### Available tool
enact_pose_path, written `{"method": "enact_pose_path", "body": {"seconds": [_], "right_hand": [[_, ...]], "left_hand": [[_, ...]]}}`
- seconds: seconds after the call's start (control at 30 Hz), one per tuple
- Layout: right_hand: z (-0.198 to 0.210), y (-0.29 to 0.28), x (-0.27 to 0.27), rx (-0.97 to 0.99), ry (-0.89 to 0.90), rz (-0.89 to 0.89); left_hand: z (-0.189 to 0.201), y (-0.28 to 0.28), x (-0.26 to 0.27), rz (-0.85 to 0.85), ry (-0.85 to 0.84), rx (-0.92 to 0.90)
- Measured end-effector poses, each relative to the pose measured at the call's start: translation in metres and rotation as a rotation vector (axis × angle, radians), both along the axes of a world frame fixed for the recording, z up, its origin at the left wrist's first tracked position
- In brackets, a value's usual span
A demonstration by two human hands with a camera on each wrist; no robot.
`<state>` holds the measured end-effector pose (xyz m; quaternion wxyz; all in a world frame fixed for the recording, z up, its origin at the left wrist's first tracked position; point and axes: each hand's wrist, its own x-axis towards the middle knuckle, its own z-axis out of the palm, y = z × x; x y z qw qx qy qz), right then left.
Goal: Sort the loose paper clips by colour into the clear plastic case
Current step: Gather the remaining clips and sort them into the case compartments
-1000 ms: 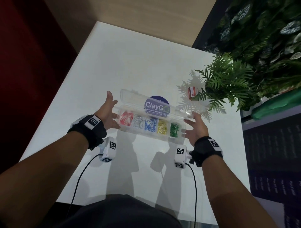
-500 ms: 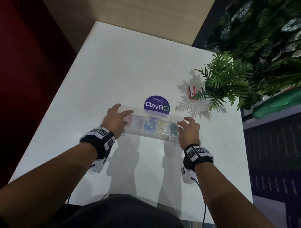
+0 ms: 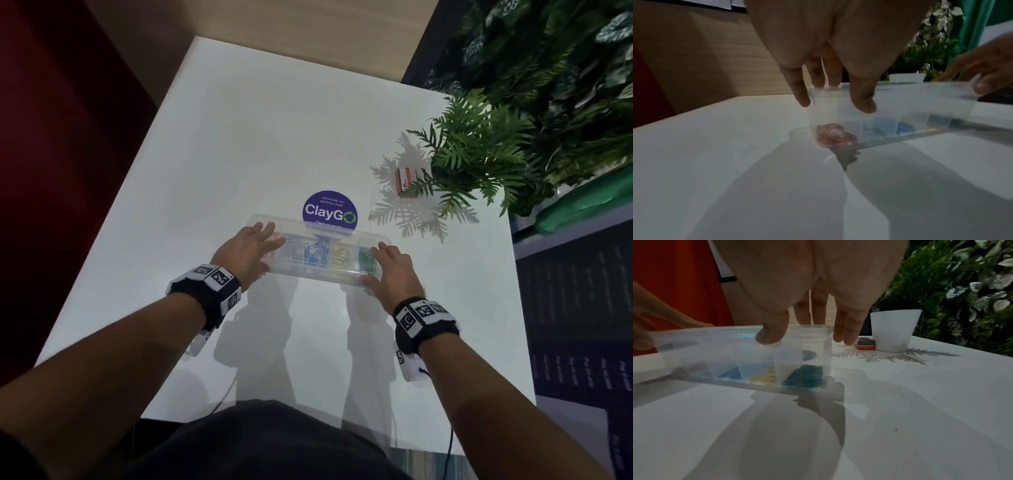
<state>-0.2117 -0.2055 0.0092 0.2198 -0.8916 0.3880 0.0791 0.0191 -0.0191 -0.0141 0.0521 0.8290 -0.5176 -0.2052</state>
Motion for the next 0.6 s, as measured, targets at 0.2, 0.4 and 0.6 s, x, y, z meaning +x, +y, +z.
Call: {"method": "enact_pose_path", "body": {"seconds": [0.2, 0.4, 0.6], "right_hand": [[-0.003, 0.006, -0.001, -0.110, 0.096, 0.076], [-0.002, 0.016, 0.007, -0.245, 0.175, 0.096], [0.004, 0.031, 0.008, -0.157, 0.141, 0.101]], "left_hand": [[-0.003, 0.001, -0.011, 0.061, -0.050, -0.076], [0.007, 0.003, -0.016, 0.064, -0.045, -0.001], [0.023, -0.008, -0.043, 0.111, -0.062, 0.133]]}}
